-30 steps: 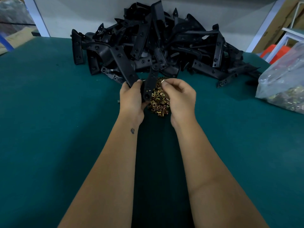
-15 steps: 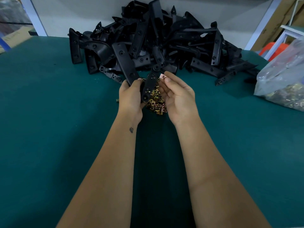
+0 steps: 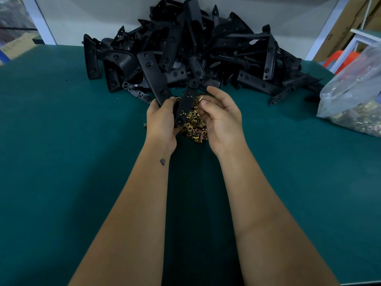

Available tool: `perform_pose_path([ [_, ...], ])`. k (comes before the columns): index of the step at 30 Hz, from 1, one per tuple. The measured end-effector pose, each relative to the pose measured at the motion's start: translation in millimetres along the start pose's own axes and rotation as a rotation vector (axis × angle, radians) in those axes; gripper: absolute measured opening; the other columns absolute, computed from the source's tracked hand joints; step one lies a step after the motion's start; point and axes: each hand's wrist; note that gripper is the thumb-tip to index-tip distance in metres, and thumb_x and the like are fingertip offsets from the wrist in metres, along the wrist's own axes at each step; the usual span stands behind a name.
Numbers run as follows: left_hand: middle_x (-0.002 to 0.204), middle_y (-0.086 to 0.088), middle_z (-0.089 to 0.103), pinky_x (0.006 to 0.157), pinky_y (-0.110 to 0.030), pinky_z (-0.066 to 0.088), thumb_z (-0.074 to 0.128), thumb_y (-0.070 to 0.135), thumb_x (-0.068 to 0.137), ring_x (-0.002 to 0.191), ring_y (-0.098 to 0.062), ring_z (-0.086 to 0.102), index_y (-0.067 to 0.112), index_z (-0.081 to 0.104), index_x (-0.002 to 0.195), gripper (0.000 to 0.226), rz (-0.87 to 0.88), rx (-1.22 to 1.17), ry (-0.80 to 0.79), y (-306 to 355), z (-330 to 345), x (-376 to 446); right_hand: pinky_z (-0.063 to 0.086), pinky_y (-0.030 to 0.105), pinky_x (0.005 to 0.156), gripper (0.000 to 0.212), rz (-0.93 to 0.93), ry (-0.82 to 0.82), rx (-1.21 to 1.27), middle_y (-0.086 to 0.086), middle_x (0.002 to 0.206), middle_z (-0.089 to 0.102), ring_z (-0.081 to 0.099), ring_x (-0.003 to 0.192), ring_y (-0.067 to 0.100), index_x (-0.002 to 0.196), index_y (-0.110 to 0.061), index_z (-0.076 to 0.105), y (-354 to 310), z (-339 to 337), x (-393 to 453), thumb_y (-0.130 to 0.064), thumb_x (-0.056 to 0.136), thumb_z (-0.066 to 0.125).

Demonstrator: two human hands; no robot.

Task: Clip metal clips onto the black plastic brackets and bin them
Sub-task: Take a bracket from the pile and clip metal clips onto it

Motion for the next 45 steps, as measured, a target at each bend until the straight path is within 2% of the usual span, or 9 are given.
perform_pose_path([
  [4, 0.061, 0.014, 0.065, 0.052, -0.021, 0.048, 0.053, 0.016, 0.098, 0.058, -0.004, 0.060, 0.022, 0.053, 0.084, 0.015, 0.009, 0.007, -0.005, -1.3, -0.6, 0.6, 0.053, 0.031, 0.088, 0.029, 0.008, -0.003, 0.009, 0.008, 0.088, 0.071, 0.067, 0.086, 0.018, 0.105, -0.008, 0.065, 0.1, 0.6, -0.1, 0.013, 0.085, 0.061],
  [12, 0.067, 0.012, 0.064, 0.049, -0.019, 0.047, 0.054, 0.017, 0.098, 0.053, 0.000, 0.061, 0.021, 0.053, 0.085, 0.014, 0.055, 0.046, -0.008, -3.5, -0.7, 1.9, 0.054, 0.024, 0.072, 0.028, 0.039, 0.000, 0.012, 0.012, 0.090, 0.070, 0.065, 0.077, 0.016, 0.109, -0.008, 0.064, -1.5, 1.4, -1.2, 0.009, 0.086, 0.064],
  [16, 0.076, 0.011, 0.066, 0.060, -0.024, 0.052, 0.059, 0.023, 0.098, 0.066, -0.002, 0.064, 0.023, 0.055, 0.087, 0.012, 0.098, 0.073, 0.005, -5.3, -1.6, 4.4, 0.054, 0.022, 0.069, 0.027, 0.053, -0.002, -0.001, 0.010, 0.085, 0.068, 0.065, 0.071, 0.013, 0.108, -0.008, 0.064, -2.1, 2.1, -2.6, 0.008, 0.086, 0.065],
  [20, 0.087, 0.010, 0.071, 0.081, -0.034, 0.058, 0.067, 0.028, 0.093, 0.083, -0.007, 0.069, 0.023, 0.060, 0.092, 0.009, 0.151, 0.086, -0.026, -6.6, -1.9, 4.6, 0.054, 0.022, 0.069, 0.027, 0.063, -0.011, 0.007, 0.009, 0.084, 0.067, 0.063, 0.070, 0.013, 0.107, -0.009, 0.064, -3.7, 2.0, -3.0, 0.008, 0.087, 0.064],
  [22, 0.090, 0.008, 0.072, 0.083, -0.035, 0.059, 0.069, 0.028, 0.091, 0.086, -0.009, 0.070, 0.021, 0.060, 0.094, 0.012, 0.168, 0.086, -0.036, -6.7, -2.1, 4.0, 0.054, 0.022, 0.069, 0.027, 0.069, -0.023, 0.008, 0.007, 0.081, 0.067, 0.062, 0.069, 0.013, 0.108, -0.009, 0.064, -4.5, 1.7, -3.1, 0.008, 0.087, 0.064],
  [31, 0.083, 0.007, 0.072, 0.072, -0.028, 0.055, 0.070, 0.020, 0.091, 0.080, -0.009, 0.070, 0.017, 0.060, 0.092, 0.010, 0.167, 0.023, -0.071, -4.2, -5.0, 3.9, 0.052, 0.021, 0.064, 0.032, 0.108, -0.105, -0.016, 0.001, 0.072, 0.064, 0.057, 0.063, 0.009, 0.114, -0.010, 0.063, -6.0, 0.5, -4.3, 0.007, 0.088, 0.063],
  [37, 0.077, 0.011, 0.071, 0.069, -0.024, 0.055, 0.069, 0.019, 0.092, 0.076, -0.005, 0.069, 0.018, 0.058, 0.091, 0.010, 0.196, 0.053, -0.079, -4.9, -4.1, 3.7, 0.052, 0.021, 0.065, 0.033, 0.095, -0.102, 0.013, 0.001, 0.071, 0.064, 0.055, 0.063, 0.010, 0.112, -0.011, 0.063, -6.3, -0.7, -5.2, 0.010, 0.087, 0.061],
  [45, 0.090, 0.003, 0.070, 0.072, -0.025, 0.055, 0.067, 0.018, 0.093, 0.081, -0.007, 0.069, 0.016, 0.059, 0.095, 0.009, 0.251, 0.103, -0.110, -6.3, -4.4, 5.1, 0.049, 0.021, 0.062, 0.033, 0.093, -0.095, 0.027, 0.003, 0.074, 0.062, 0.052, 0.061, 0.009, 0.110, -0.013, 0.064, -5.2, -0.6, -5.6, 0.010, 0.088, 0.060],
])
Point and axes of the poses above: each hand's wrist, its own x-axis towards the middle knuckle, its own z-axis out of the palm, y = z × x
